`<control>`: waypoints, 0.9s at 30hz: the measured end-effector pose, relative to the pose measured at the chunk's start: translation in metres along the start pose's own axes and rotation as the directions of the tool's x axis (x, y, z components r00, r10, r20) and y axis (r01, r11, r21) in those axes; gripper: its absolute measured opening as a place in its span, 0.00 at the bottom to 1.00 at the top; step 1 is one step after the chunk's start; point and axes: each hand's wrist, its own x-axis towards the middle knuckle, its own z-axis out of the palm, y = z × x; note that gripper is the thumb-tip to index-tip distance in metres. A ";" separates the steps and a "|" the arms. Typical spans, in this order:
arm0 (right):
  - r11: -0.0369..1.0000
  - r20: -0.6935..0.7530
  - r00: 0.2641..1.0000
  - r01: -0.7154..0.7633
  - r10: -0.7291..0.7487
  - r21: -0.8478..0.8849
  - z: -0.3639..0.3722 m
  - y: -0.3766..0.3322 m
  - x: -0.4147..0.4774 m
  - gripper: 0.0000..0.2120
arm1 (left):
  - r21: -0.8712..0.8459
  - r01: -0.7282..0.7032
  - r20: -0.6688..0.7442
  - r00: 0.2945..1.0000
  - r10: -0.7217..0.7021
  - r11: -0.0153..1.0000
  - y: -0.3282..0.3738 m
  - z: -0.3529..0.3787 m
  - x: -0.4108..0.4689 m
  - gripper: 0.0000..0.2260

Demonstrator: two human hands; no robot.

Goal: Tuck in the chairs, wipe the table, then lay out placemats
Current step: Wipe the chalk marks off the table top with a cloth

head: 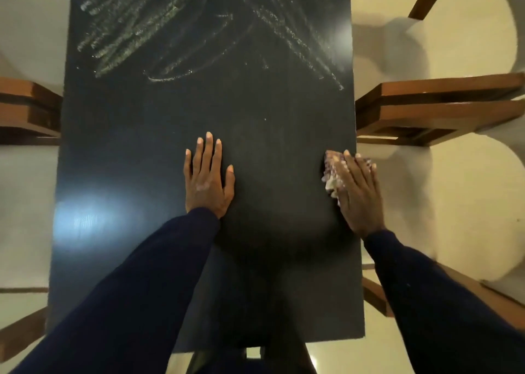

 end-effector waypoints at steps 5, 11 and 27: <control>0.995 -0.016 0.997 -0.080 0.079 -0.058 0.013 -0.046 0.013 0.38 | 0.002 -0.012 -0.013 1.000 0.012 1.000 -0.002 0.002 -0.001 0.28; 0.993 0.088 0.989 0.118 -0.119 0.013 0.013 -0.072 -0.063 0.45 | -0.028 -0.166 -0.066 0.984 0.164 0.986 0.000 0.001 -0.007 0.27; 0.993 0.028 0.993 0.116 -0.116 0.023 0.020 -0.041 -0.126 0.43 | -0.001 -0.228 0.133 0.965 0.226 0.974 0.090 0.027 -0.208 0.27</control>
